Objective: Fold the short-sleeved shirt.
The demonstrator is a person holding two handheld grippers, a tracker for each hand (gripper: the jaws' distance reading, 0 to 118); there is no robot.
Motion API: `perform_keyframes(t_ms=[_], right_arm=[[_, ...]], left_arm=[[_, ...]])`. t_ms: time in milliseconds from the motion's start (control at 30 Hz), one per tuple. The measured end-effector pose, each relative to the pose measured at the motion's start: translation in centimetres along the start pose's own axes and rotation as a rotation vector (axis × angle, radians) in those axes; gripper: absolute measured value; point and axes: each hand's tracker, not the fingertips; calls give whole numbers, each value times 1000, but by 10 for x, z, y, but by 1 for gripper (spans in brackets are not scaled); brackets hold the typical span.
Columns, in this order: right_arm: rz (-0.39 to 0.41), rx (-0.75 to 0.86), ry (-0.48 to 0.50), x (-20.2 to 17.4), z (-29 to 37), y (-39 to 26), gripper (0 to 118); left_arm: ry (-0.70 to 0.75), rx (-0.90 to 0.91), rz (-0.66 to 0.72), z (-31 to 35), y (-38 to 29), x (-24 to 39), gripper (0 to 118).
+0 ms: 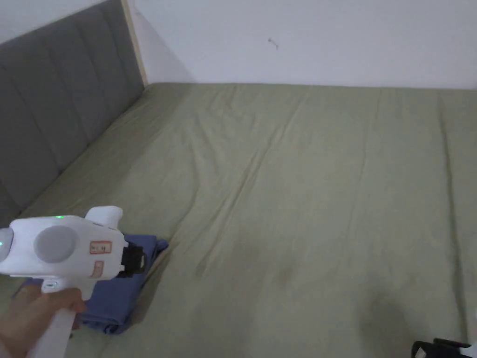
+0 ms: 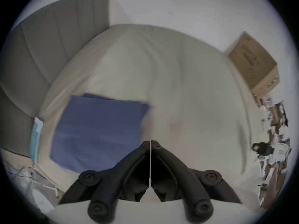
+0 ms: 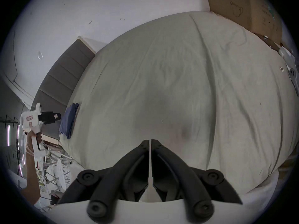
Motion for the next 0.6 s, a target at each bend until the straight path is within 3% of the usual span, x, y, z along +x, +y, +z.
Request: perform_keyframes(t_ms=[67, 167, 300, 433, 600], right_arm=[[-8, 10, 6, 4, 5, -4, 2], [-12, 28, 15, 8, 12, -10, 2], [24, 96, 3, 11, 32, -14, 2], [102, 228, -88, 0, 58, -8, 2], [216, 481, -220, -29, 102, 6, 2]], left_arm=[[-57, 43, -51, 9, -18, 38, 0], [-118, 105, -15, 19, -39, 88, 0], [-57, 196, -94, 38, -57, 146, 0], [0, 320, -67, 64, -67, 189, 0], [143, 487, -208, 94, -73, 237, 0]])
